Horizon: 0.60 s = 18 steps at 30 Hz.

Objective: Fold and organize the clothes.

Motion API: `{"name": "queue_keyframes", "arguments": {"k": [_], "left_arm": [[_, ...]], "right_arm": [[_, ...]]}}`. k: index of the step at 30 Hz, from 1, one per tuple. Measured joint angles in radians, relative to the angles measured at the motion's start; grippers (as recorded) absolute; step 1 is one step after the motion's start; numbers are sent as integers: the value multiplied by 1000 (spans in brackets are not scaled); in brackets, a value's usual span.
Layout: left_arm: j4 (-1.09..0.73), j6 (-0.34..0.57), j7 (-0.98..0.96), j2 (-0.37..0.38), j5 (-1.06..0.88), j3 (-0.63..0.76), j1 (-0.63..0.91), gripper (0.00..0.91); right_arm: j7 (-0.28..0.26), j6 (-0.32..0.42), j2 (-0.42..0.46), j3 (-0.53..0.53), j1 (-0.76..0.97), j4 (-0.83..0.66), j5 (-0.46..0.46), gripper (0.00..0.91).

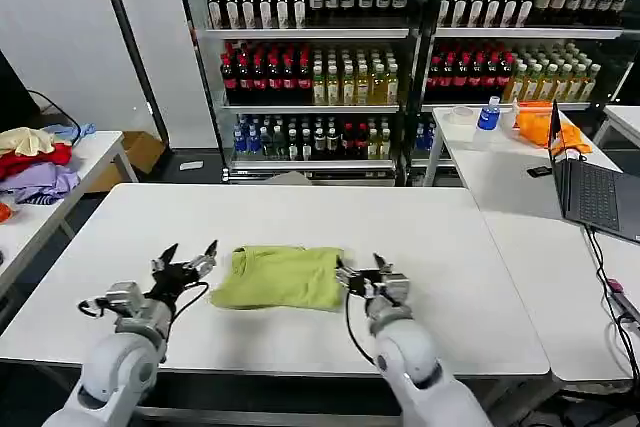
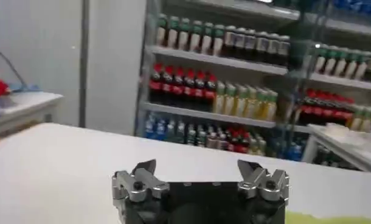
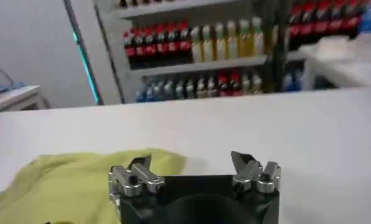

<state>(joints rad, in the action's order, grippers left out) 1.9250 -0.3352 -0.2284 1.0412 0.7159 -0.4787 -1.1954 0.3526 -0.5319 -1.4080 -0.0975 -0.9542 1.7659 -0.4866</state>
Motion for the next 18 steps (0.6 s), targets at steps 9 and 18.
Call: {"name": "queue_keyframes", "arguments": {"k": [9,18], "left_arm": [[8,7,-2,-20,2,-60,-36,907],[11,12,-2,-25,7,-83,-58,907]], "right_arm": [[20,-7,-106,29,113,-191,-109,0],[38,7,-133,27,156,-279,-171,0]]}}
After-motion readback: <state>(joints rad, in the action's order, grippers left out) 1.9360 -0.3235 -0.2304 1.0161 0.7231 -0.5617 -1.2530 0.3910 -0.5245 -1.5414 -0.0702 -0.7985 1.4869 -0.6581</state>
